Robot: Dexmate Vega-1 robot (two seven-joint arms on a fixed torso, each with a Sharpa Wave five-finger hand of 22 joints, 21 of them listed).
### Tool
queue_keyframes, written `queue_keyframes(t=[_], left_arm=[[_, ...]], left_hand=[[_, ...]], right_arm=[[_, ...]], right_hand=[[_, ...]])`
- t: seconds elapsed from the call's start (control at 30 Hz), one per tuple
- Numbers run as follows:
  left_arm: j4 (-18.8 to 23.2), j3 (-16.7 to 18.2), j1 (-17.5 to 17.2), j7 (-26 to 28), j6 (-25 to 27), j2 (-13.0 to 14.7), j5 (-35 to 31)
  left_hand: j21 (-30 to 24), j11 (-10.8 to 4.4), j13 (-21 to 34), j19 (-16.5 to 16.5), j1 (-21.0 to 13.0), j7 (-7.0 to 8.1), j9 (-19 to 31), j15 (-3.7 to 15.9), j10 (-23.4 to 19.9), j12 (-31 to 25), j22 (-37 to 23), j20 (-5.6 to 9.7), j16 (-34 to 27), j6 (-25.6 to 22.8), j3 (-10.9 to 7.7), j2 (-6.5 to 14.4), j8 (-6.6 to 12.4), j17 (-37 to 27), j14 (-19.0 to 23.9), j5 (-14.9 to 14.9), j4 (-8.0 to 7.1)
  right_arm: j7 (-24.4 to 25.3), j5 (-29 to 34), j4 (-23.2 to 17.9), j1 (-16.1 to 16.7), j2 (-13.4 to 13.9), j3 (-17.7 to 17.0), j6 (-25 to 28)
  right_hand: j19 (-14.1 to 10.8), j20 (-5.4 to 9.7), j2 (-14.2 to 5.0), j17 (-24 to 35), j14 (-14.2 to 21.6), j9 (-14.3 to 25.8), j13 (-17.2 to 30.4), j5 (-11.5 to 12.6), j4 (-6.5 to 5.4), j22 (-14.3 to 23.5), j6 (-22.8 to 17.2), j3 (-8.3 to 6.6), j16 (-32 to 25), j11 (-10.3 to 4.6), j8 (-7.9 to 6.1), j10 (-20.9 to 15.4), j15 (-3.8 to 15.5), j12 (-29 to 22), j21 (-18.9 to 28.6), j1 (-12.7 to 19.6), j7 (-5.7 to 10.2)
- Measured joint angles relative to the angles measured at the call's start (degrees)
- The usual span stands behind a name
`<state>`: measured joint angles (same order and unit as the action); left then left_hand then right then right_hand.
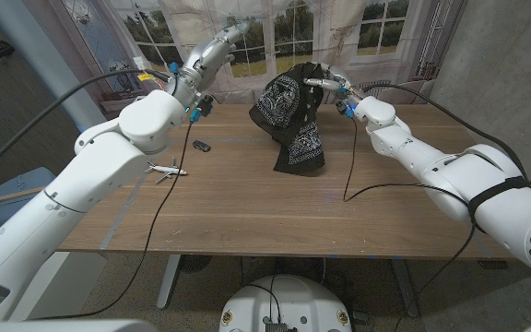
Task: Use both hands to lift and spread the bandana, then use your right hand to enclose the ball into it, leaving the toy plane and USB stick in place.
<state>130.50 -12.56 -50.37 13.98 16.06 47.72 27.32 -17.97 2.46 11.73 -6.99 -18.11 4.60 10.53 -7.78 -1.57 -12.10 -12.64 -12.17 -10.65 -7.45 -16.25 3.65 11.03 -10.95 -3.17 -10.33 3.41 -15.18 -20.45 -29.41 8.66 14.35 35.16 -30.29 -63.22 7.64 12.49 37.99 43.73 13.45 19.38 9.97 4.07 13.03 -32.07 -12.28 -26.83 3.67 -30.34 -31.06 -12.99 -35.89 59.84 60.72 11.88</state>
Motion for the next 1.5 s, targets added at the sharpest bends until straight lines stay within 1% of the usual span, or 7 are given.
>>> queue_keyframes(t=[0.23,0.63,0.67,0.7,1.0,1.27,1.5], left_arm=[[-0.3,0.0,0.1,-0.6,-0.7,0.0,0.4],[-0.6,0.2,-0.6,-1.5,-2.3,0.2,1.2],[-0.6,0.2,-0.7,-1.5,-2.3,0.3,1.2],[-0.6,0.3,-0.7,-1.6,-2.3,0.3,1.2],[-0.6,0.8,-1.4,-2.0,-3.4,0.5,1.7],[-1.1,0.9,-1.7,-2.7,-4.5,0.5,2.1],[-1.5,0.9,-1.7,-3.2,-5.1,0.5,2.3]], left_hand=[[0.0,0.0,0.0,0.0,0.2,0.0,0.0,0.0,0.0,0.0,0.0,0.0,0.0,0.0,0.0,-0.2,0.0,0.0,0.0,0.0,0.0],[0.0,0.0,0.0,0.0,0.2,-0.21,0.0,0.0,0.0,0.0,0.0,0.0,-0.4,-0.2,0.0,-0.2,0.0,0.0,0.0,0.0,0.0],[0.0,0.0,0.0,0.0,0.2,-0.21,0.0,0.0,0.0,0.0,0.0,0.0,-0.4,-0.2,-0.04,-0.2,0.0,0.0,0.0,0.0,0.03],[0.0,0.0,0.0,0.0,0.2,-0.21,0.0,0.0,0.0,0.0,0.0,0.0,-0.4,-0.2,-0.18,-0.2,0.0,0.0,0.0,0.0,0.17],[0.0,0.0,0.0,0.0,0.2,-0.24,0.0,0.0,0.0,0.0,0.0,0.0,-0.4,-0.2,-0.24,-0.2,0.0,0.0,0.0,0.0,0.24],[0.0,0.0,0.0,0.0,0.5,-0.52,0.0,0.0,0.0,0.0,0.0,0.0,-0.4,-0.5,-0.24,0.0,0.0,0.0,0.0,0.0,0.24],[0.0,0.0,0.0,0.0,0.5,-0.52,0.0,0.0,0.0,0.0,0.0,0.0,-0.4,-0.5,-0.24,0.0,0.0,0.0,0.0,0.0,0.23]], right_arm=[[5.9,5.8,4.2,-1.8,0.2,4.8,1.7],[14.0,14.5,6.3,-3.5,1.7,12.5,4.5],[14.6,15.3,6.4,-3.5,1.7,12.7,4.9],[14.8,15.5,6.5,-3.6,1.7,13.2,5.0],[21.4,23.5,6.4,-4.5,2.7,19.4,7.7],[29.1,32.7,0.5,-3.8,5.8,24.9,12.1],[36.1,43.8,-9.7,-1.8,9.8,28.2,18.7]], right_hand=[[0.4,-0.42,0.87,0.2,0.0,0.1,0.0,0.0,0.0,0.0,-1.5,0.0,1.2,0.0,0.02,0.0,0.0,0.6,0.5,0.9,0.21],[1.8,-1.77,2.26,0.7,-0.6,0.1,1.2,0.0,-0.01,-0.2,-3.2,-0.02,2.5,0.0,0.36,0.0,0.66,1.7,1.6,2.3,0.1],[2.0,-1.96,2.41,0.8,-0.6,0.1,1.2,0.0,0.08,-0.2,-3.2,-2.23,2.5,0.0,0.36,0.0,0.66,1.8,1.6,2.4,0.1],[2.1,-2.05,2.74,0.8,-0.6,0.1,1.2,0.0,-0.02,-0.1,-3.2,-2.86,2.8,0.0,0.47,0.0,0.66,2.0,1.7,2.7,0.1],[2.4,-2.36,3.39,1.4,-1.1,0.3,1.6,0.0,-0.02,-0.1,-3.8,-2.86,3.2,-0.21,0.69,-0.2,1.06,2.5,2.5,3.4,0.09],[2.7,-2.66,3.62,1.7,-1.1,0.3,1.7,-0.1,-0.02,-0.1,-3.8,-2.86,3.2,-0.16,0.9,-1.6,1.06,2.6,3.3,3.6,0.09],[2.7,-2.66,3.83,2.0,-1.0,0.3,1.7,-0.2,-0.02,-0.1,-3.8,-2.86,3.2,0.1,1.03,-1.9,1.06,2.8,3.8,3.8,0.08]])
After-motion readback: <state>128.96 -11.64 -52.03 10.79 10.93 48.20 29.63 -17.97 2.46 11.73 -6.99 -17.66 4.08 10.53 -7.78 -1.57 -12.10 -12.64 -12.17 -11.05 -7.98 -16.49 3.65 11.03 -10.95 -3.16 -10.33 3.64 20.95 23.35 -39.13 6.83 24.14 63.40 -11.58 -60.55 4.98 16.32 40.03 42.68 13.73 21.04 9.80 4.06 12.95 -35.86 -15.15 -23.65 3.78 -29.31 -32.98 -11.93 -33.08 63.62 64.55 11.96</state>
